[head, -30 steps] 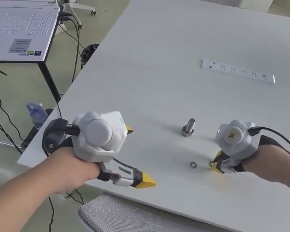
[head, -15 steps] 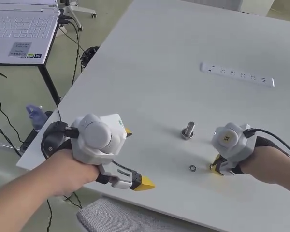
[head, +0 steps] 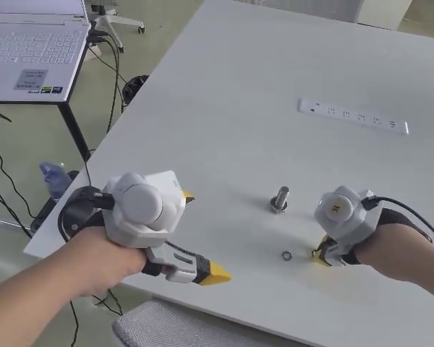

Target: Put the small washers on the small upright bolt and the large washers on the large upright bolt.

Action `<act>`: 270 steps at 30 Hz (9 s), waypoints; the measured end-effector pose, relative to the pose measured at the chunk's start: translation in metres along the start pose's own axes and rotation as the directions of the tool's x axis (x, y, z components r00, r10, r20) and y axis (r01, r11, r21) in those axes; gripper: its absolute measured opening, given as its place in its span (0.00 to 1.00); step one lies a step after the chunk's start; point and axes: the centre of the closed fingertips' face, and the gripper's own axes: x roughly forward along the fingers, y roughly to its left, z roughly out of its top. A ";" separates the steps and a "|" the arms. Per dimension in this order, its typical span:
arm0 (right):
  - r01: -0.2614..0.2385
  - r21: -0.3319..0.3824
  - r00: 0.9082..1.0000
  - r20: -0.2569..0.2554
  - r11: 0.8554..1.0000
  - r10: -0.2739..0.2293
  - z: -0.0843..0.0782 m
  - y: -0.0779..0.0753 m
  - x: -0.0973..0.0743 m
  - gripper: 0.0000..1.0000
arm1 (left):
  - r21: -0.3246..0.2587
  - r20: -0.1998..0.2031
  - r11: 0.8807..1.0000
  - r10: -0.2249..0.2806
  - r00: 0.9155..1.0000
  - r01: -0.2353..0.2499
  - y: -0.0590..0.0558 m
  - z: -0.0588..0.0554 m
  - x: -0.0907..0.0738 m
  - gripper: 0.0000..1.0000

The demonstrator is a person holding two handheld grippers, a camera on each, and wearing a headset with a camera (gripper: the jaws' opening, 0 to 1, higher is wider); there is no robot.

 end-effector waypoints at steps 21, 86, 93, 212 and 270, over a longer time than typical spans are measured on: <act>-0.017 0.060 0.999 0.038 0.998 0.015 -0.008 -0.005 -0.019 0.12 | 0.001 -0.001 1.000 -0.011 1.000 0.011 0.003 0.004 0.011 0.89; 0.068 0.070 0.993 0.087 0.995 -0.074 0.012 -0.076 -0.074 0.12 | 0.023 -0.043 0.999 -0.023 0.999 0.024 0.004 -0.004 0.021 0.86; 0.060 0.057 0.995 0.082 0.997 -0.064 0.018 -0.077 -0.070 0.12 | 0.022 -0.048 0.999 -0.028 0.998 0.029 0.004 -0.005 0.022 0.85; 0.025 0.014 0.999 0.020 1.000 -0.025 0.003 -0.075 -0.017 0.13 | -0.016 -0.059 0.999 -0.036 0.998 0.035 0.009 -0.008 0.024 0.85; 0.031 -0.001 0.999 0.023 1.000 -0.031 0.022 -0.062 -0.065 0.25 | 0.003 -0.028 1.000 -0.012 1.000 0.012 -0.004 0.000 0.011 0.84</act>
